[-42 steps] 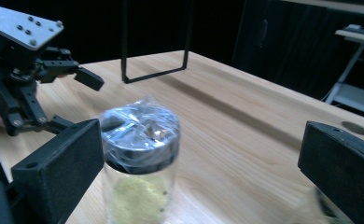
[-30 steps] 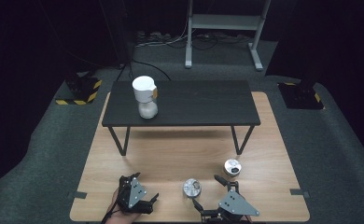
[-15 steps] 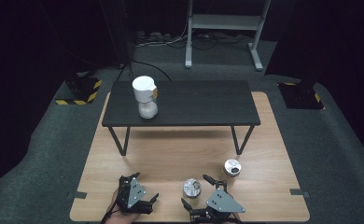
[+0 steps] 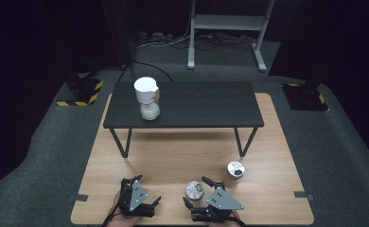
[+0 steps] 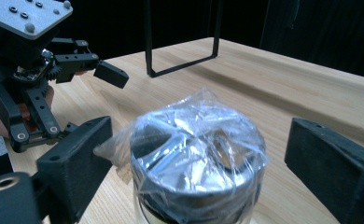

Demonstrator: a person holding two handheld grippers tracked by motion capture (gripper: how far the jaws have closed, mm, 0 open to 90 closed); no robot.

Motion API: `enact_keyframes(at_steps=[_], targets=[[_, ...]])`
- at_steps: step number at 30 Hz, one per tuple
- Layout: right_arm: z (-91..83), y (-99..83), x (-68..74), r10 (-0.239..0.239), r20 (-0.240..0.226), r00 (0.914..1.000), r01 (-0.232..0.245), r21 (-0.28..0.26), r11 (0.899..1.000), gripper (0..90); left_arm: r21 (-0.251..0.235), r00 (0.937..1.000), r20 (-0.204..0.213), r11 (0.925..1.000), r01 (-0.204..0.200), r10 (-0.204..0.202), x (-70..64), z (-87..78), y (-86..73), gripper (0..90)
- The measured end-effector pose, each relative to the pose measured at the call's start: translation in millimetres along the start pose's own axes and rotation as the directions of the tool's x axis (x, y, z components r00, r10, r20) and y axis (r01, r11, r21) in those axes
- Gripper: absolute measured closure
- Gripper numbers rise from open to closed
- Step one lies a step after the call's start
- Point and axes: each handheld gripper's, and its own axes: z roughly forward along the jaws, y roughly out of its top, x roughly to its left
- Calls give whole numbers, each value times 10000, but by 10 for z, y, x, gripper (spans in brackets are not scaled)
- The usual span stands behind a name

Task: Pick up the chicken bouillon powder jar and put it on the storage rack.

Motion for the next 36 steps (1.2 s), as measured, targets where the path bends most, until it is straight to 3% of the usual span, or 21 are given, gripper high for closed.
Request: enact_keyframes(at_steps=[9, 19, 36], targets=[[-16, -76, 6, -85, -362, 9993, 85, -9, 10000, 234, -27, 10000, 35, 10000, 23, -23, 0, 1, -1, 5], [-56, -86, -15, -69, -398, 9992, 59, -258, 9997, 322, -27, 10000, 35, 10000, 32, -32, 2, 0, -1, 6], [-67, -113, -23, -20, -386, 9993, 2, -445, 9990, 343, -48, 10000, 24, 10000, 77, -77, 7, -3, -2, 5]])
